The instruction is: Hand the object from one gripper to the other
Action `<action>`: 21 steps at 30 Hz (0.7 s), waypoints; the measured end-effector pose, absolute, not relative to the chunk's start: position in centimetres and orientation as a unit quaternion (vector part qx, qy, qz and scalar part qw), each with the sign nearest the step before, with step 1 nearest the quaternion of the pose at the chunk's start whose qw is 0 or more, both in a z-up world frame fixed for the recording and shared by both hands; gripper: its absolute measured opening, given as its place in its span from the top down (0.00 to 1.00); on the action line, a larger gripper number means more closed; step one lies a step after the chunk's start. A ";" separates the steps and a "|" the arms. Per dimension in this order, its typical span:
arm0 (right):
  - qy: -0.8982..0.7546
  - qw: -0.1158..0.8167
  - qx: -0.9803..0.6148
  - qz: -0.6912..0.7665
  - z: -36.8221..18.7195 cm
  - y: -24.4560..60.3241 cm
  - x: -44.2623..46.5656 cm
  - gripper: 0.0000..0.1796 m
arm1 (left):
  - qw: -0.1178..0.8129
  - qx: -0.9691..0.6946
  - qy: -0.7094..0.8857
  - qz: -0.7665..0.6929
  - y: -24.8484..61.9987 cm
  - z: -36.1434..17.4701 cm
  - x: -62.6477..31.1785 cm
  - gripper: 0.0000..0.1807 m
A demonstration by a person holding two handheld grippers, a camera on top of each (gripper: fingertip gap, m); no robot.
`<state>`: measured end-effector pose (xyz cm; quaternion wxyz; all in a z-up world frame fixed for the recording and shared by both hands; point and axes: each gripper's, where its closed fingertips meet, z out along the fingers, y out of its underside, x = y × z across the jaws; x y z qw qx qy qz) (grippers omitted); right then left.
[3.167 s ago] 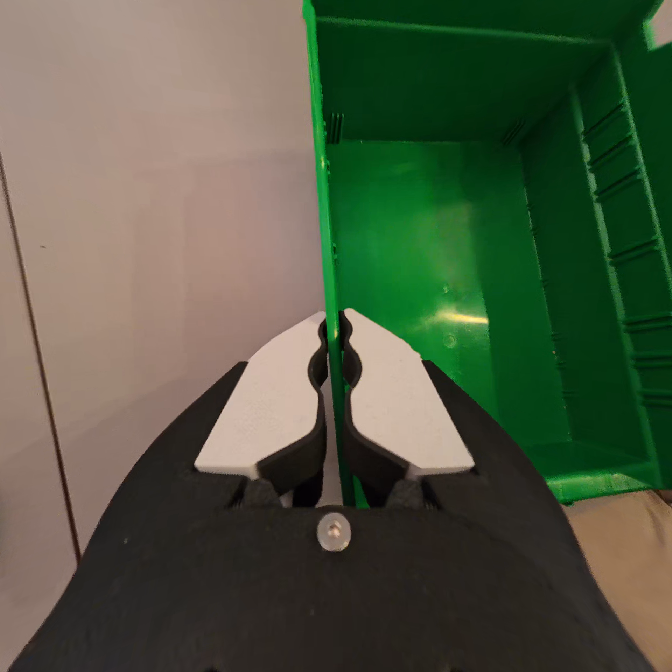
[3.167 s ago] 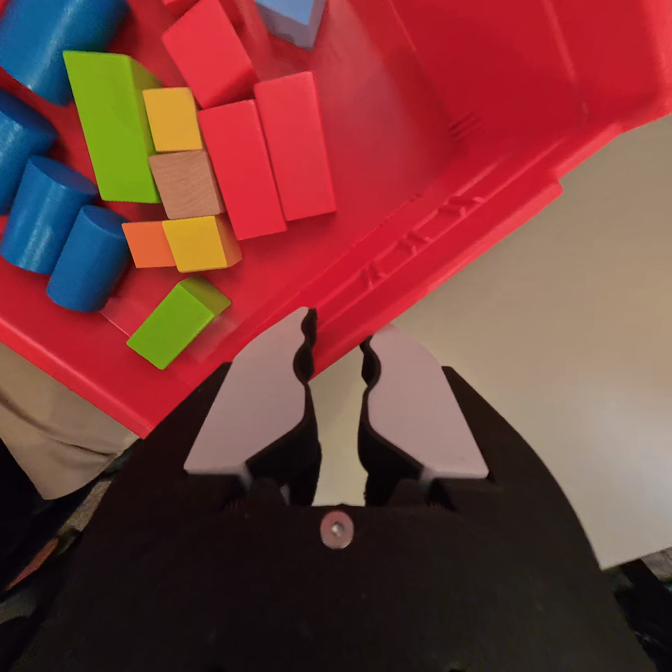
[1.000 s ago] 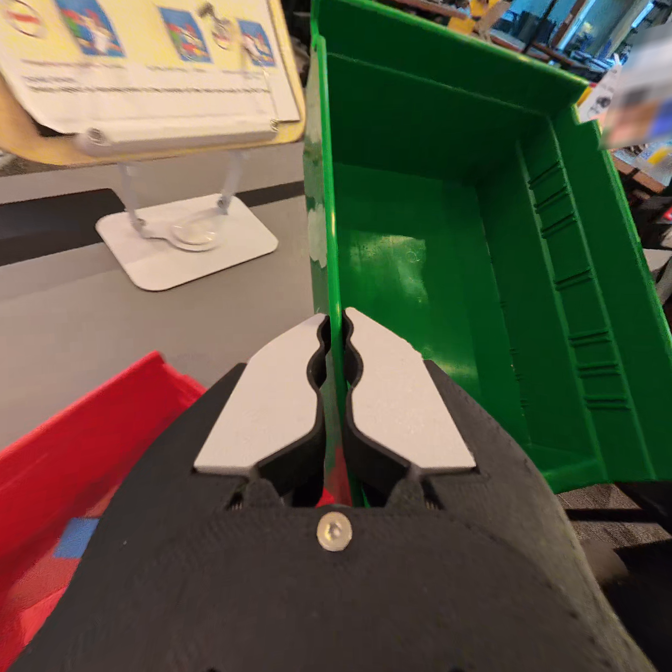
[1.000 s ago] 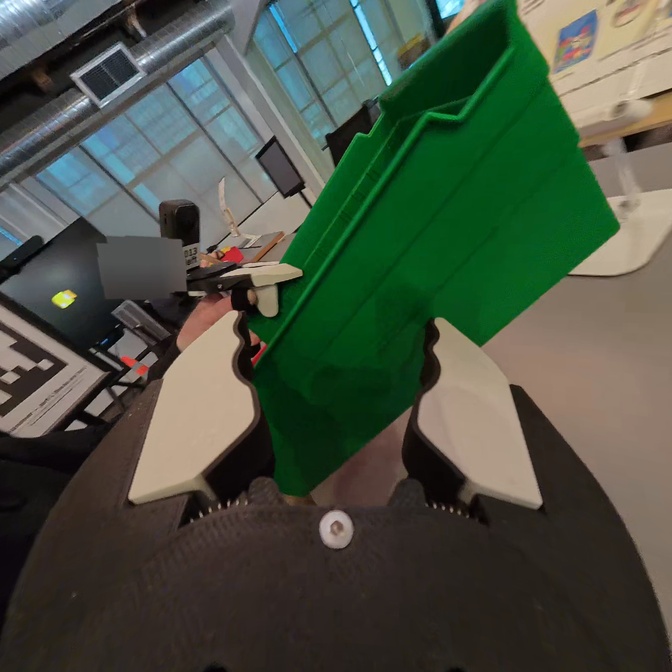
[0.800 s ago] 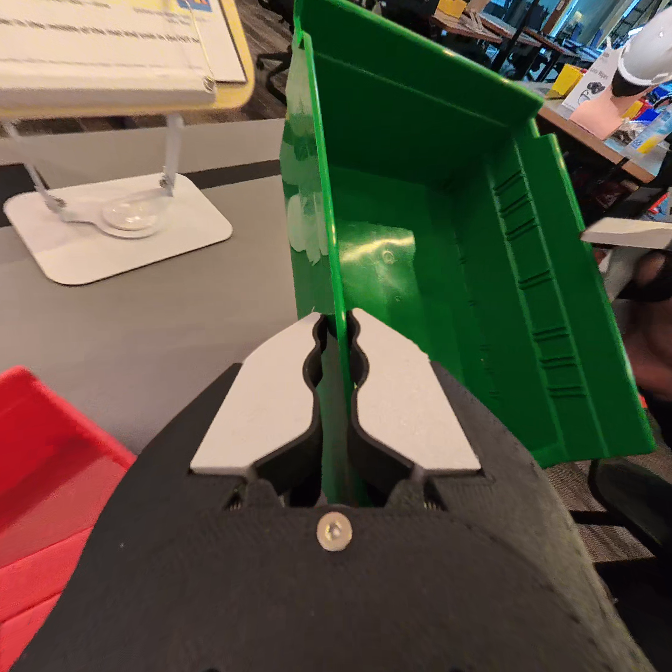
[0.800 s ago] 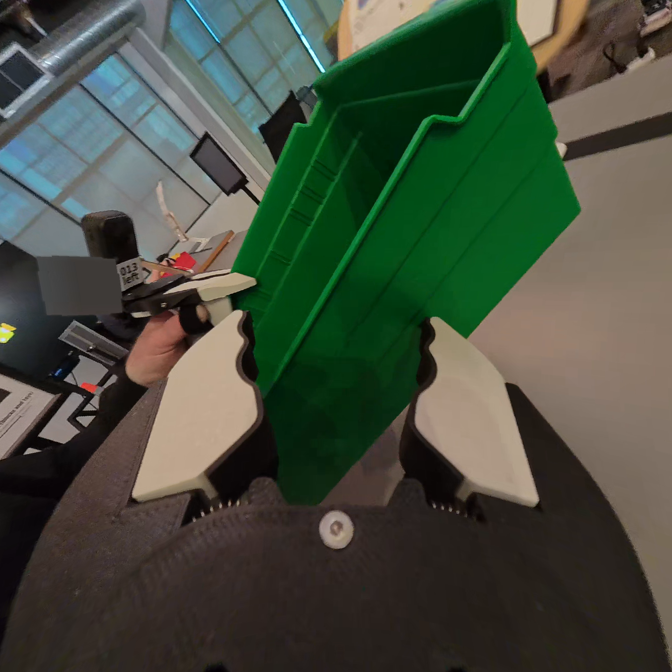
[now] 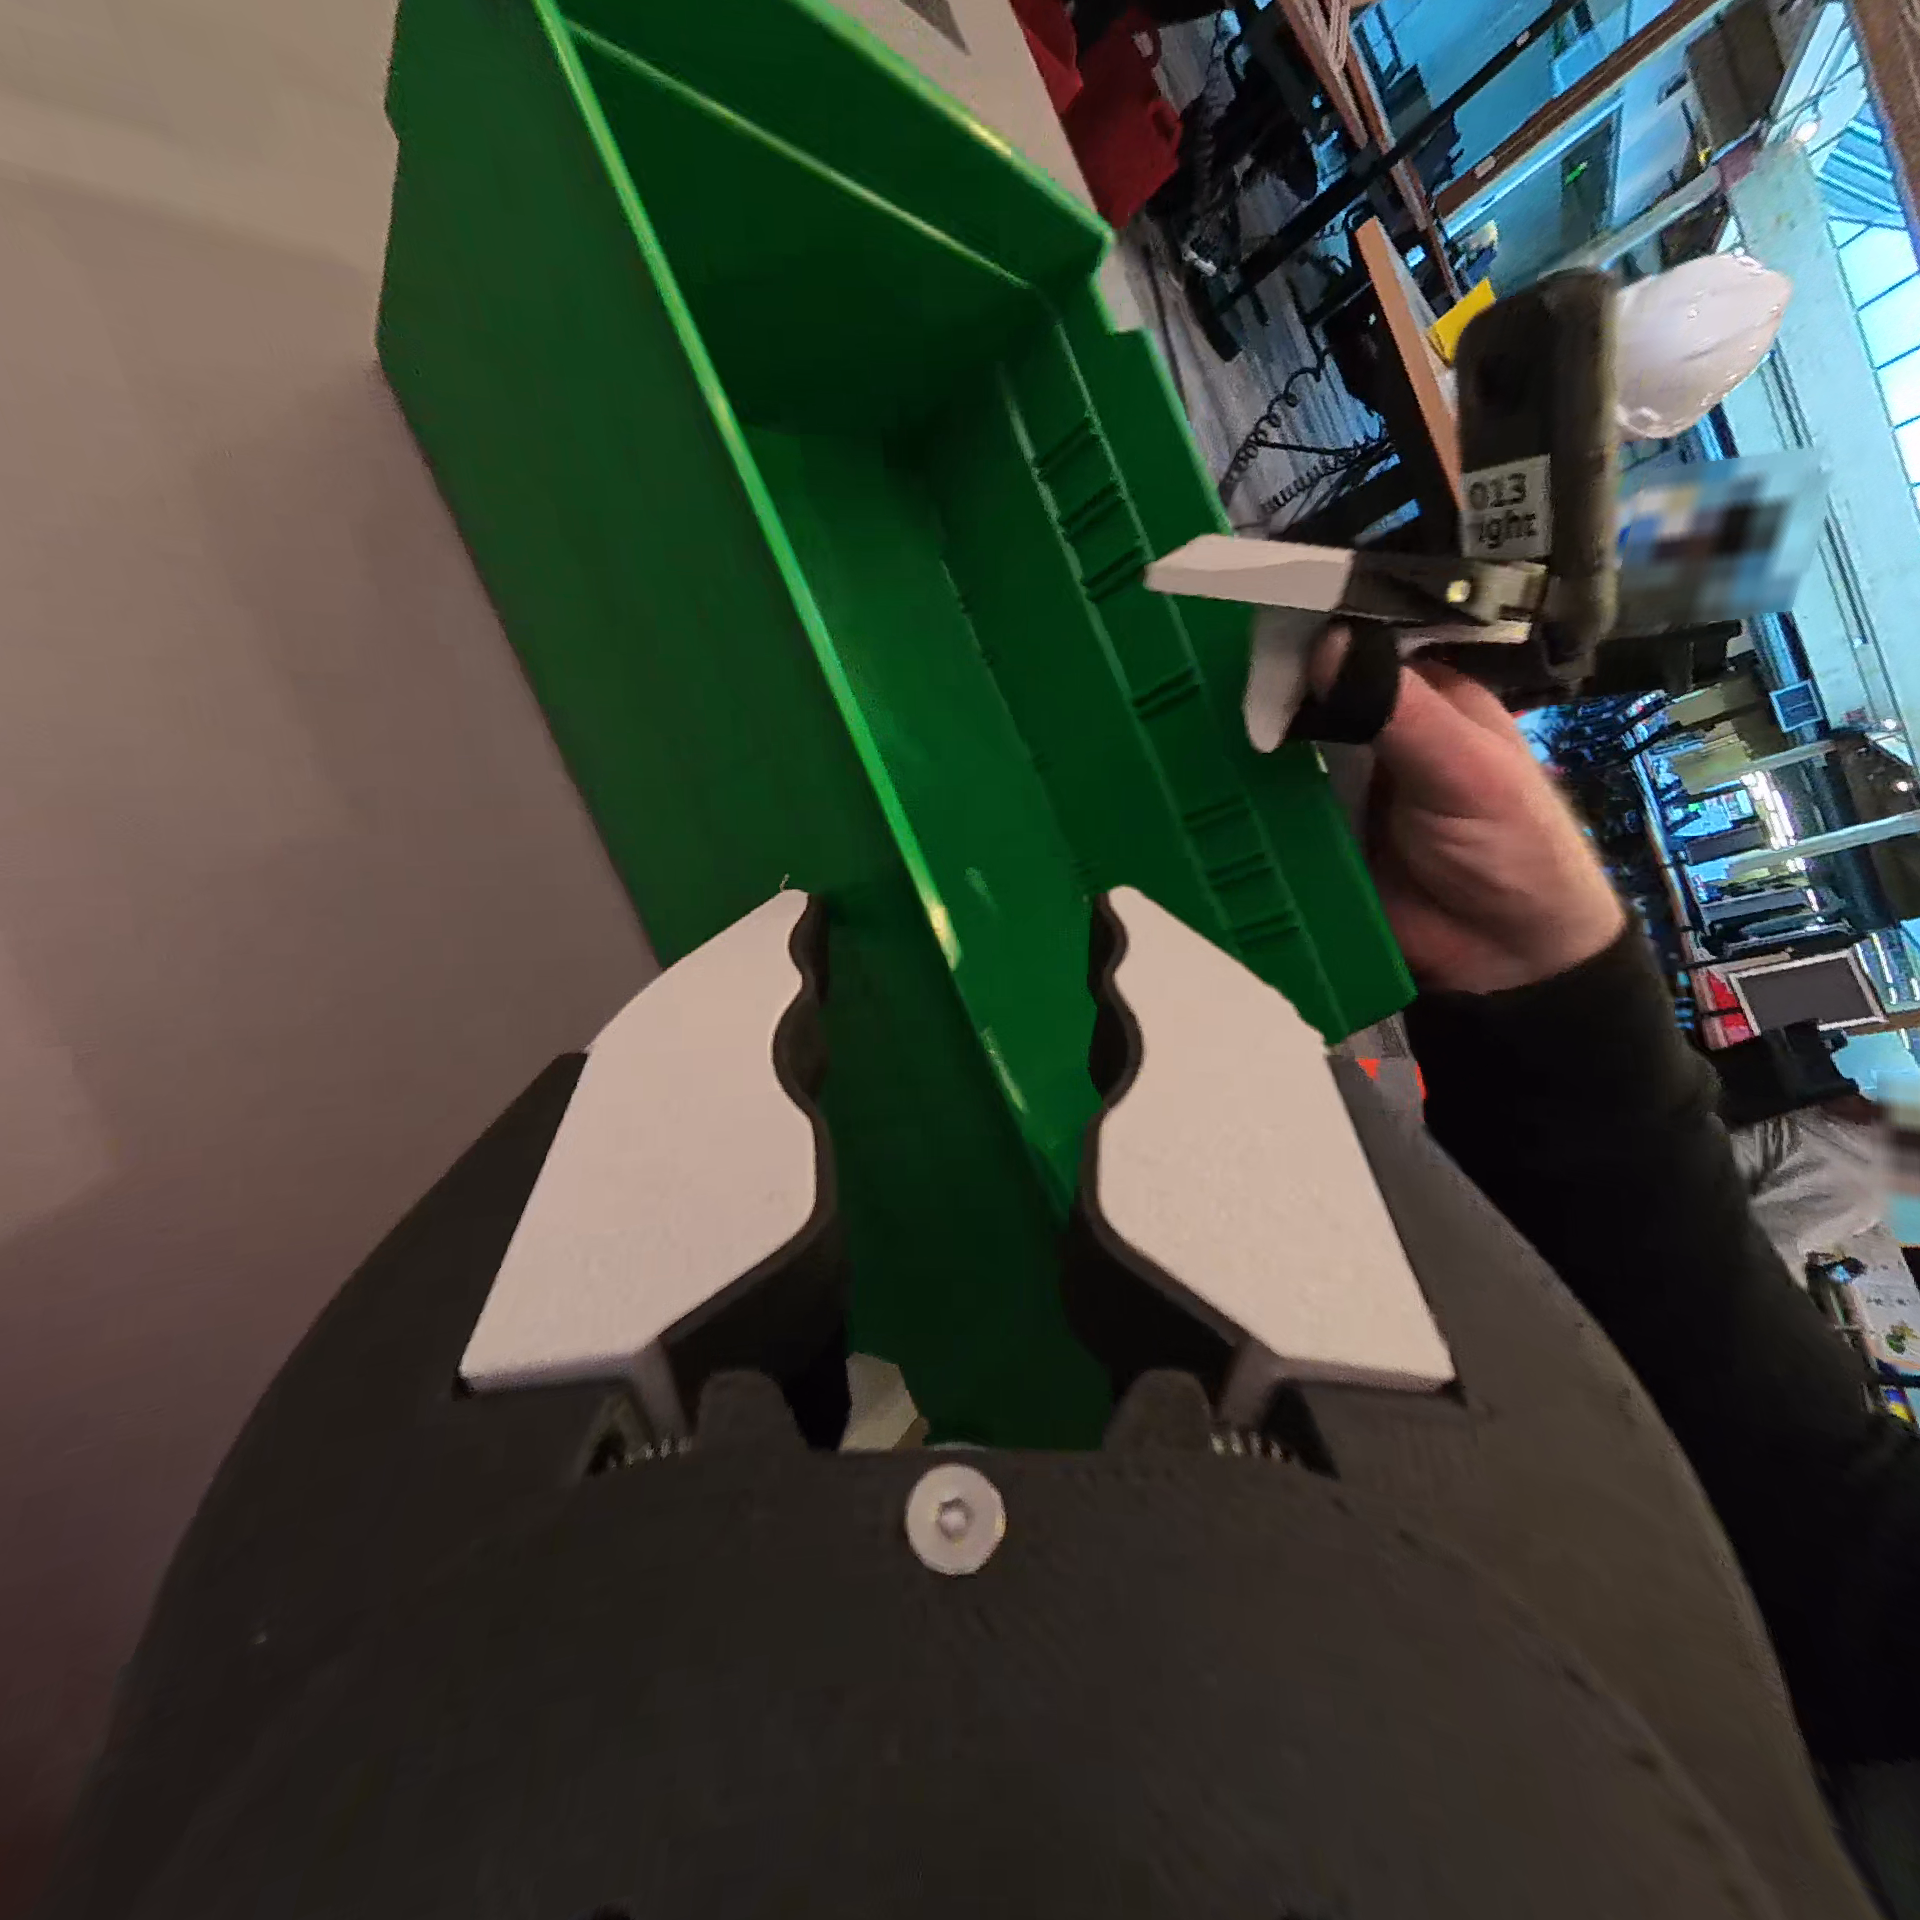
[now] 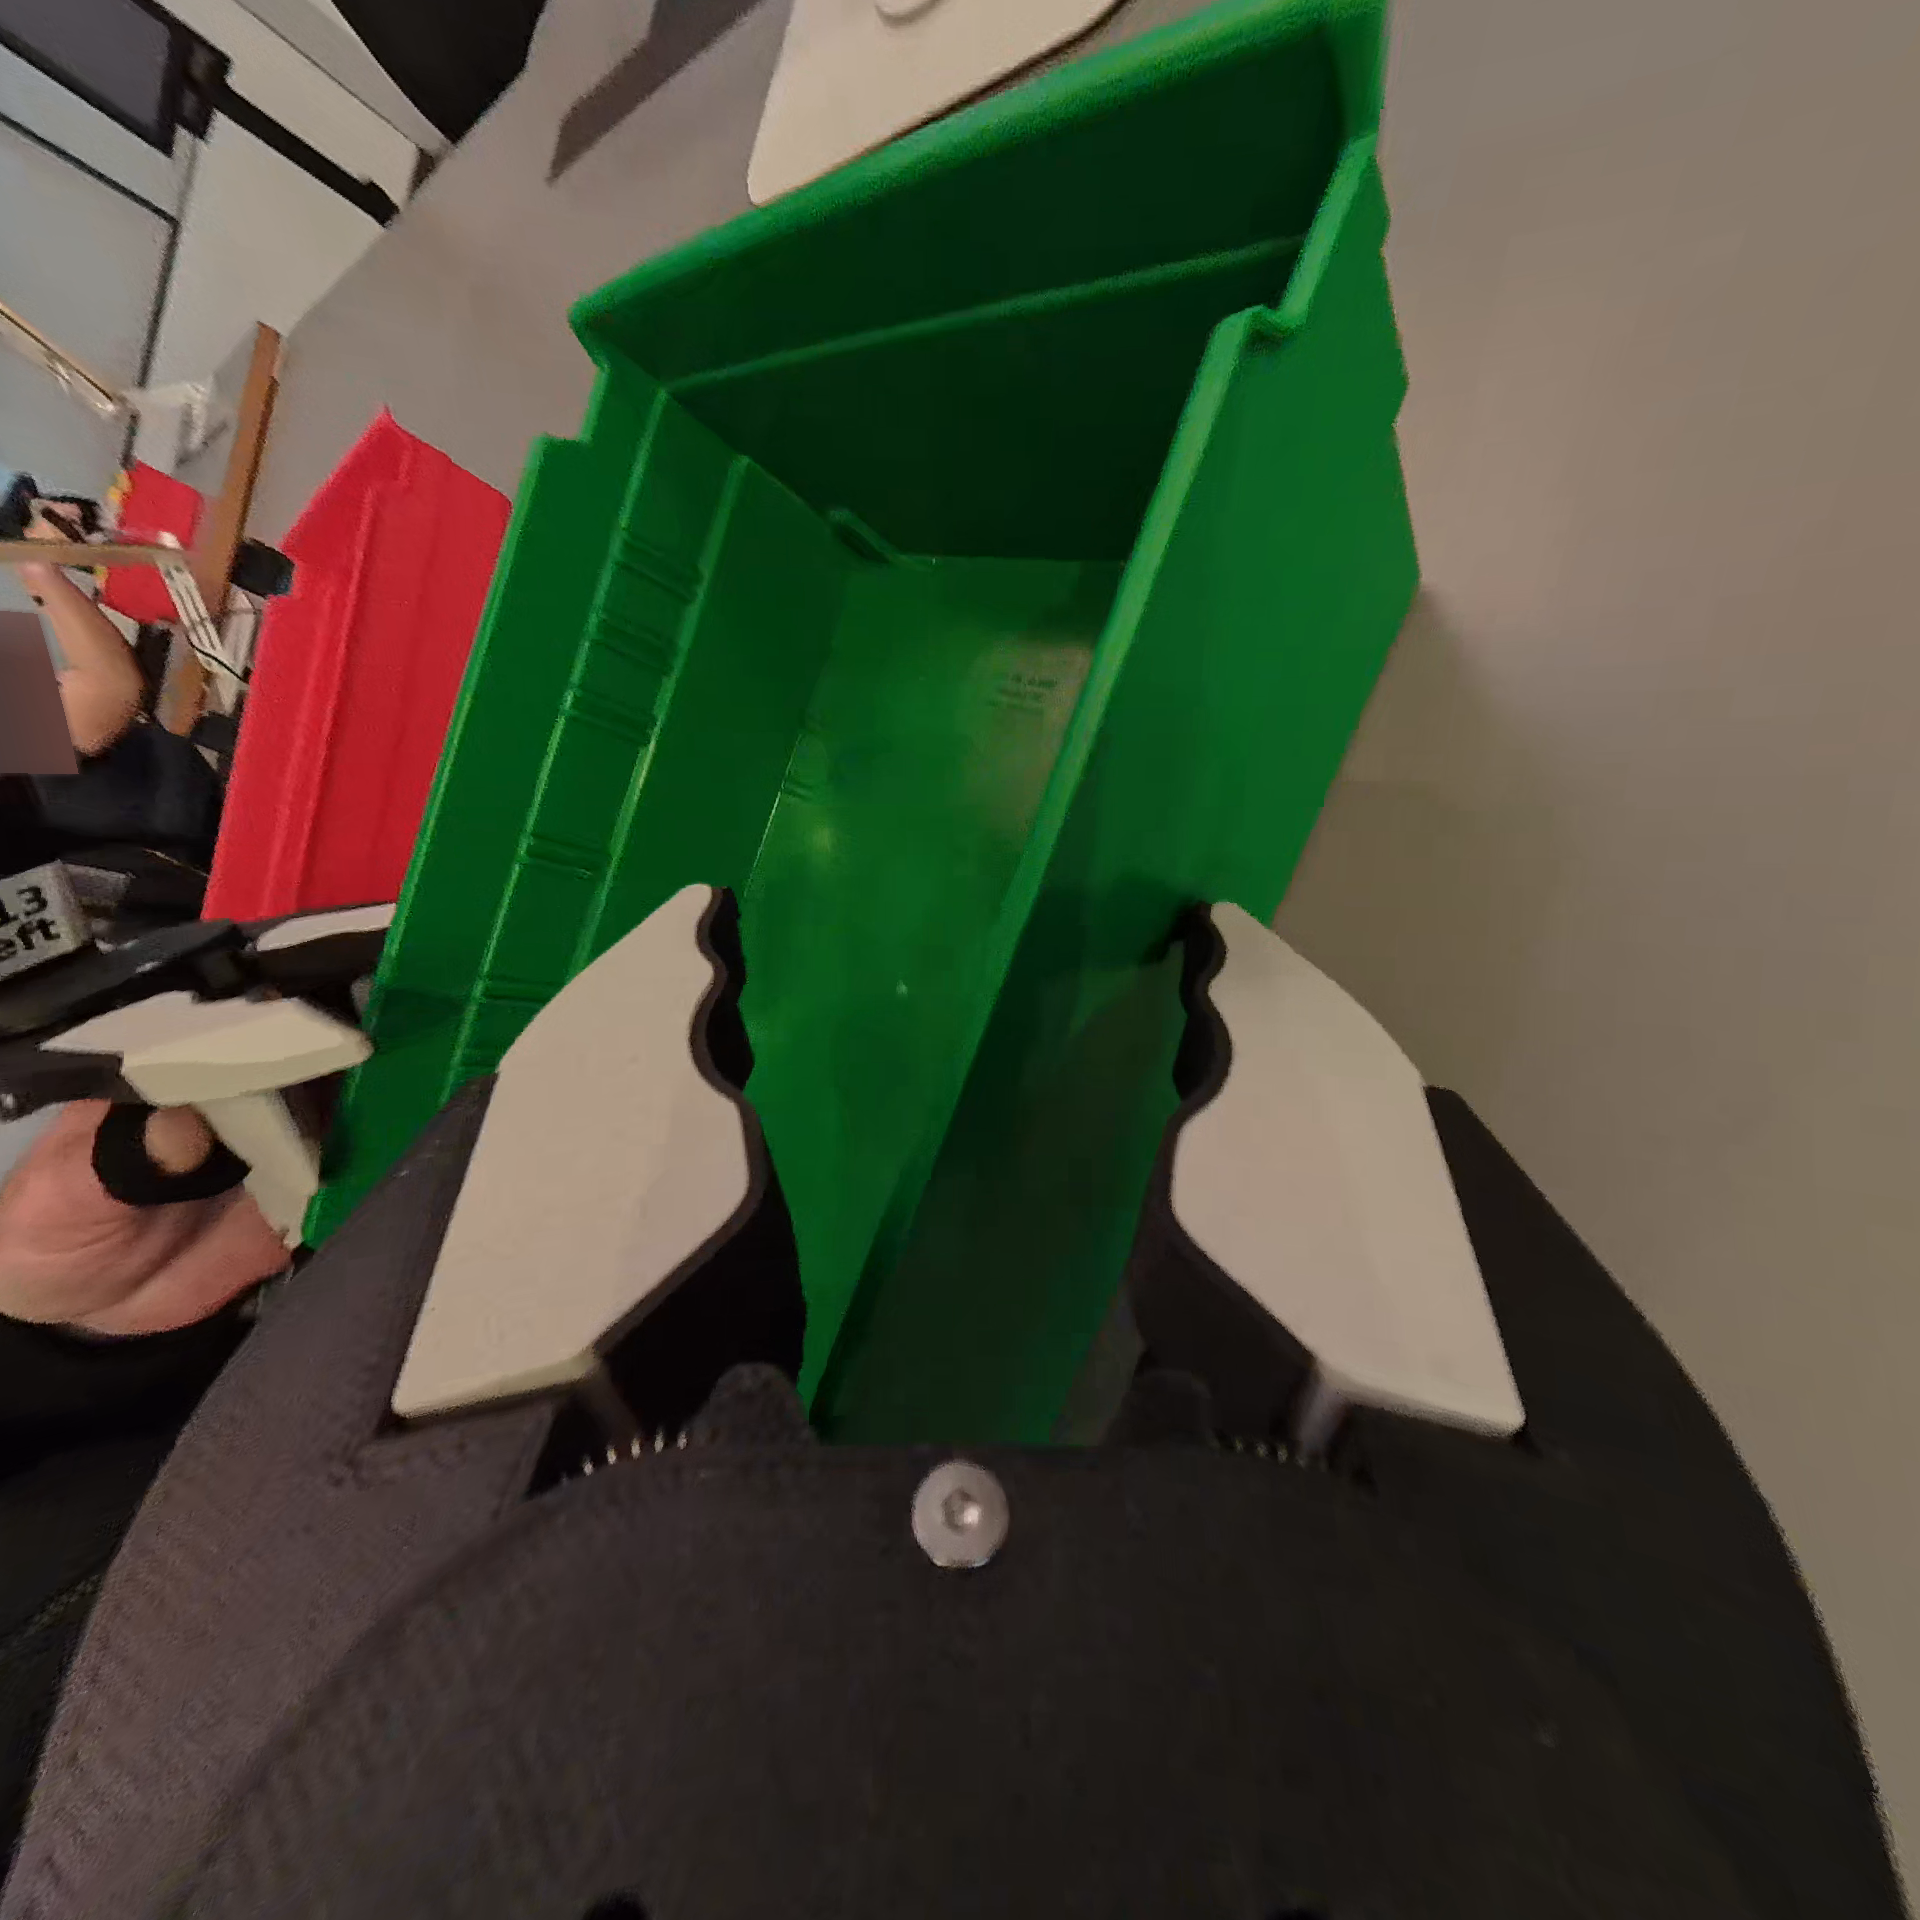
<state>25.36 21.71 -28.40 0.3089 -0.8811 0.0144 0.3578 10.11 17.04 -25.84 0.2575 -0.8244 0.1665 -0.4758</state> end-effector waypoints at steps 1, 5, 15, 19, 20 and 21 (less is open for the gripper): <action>0.019 0.310 -0.878 0.365 -28.3 21.7 25.4 0.56 | 0.257 -0.822 0.174 -0.478 16.8 -25.6 10.2 0.68; 0.002 0.317 -0.886 0.338 -27.9 21.5 25.9 0.60 | 0.287 -0.811 0.212 -0.464 15.9 -24.2 10.1 0.58; -0.069 0.314 -0.920 0.224 -28.5 20.8 25.8 0.63 | 0.442 -0.811 0.290 -0.252 17.9 -17.5 -2.9 0.59; -0.078 0.305 -0.926 0.210 -29.3 20.8 25.6 0.62 | 0.441 -0.858 0.261 0.036 22.4 -20.1 -18.1 0.60; -0.079 0.300 -0.928 0.208 -29.4 20.7 25.6 0.62 | 0.431 -0.863 0.251 0.081 22.8 -20.7 -21.0 0.61; -0.081 0.296 -0.929 0.207 -29.6 20.7 25.5 0.62 | 0.419 -0.865 0.252 0.113 23.0 -21.4 -23.2 0.61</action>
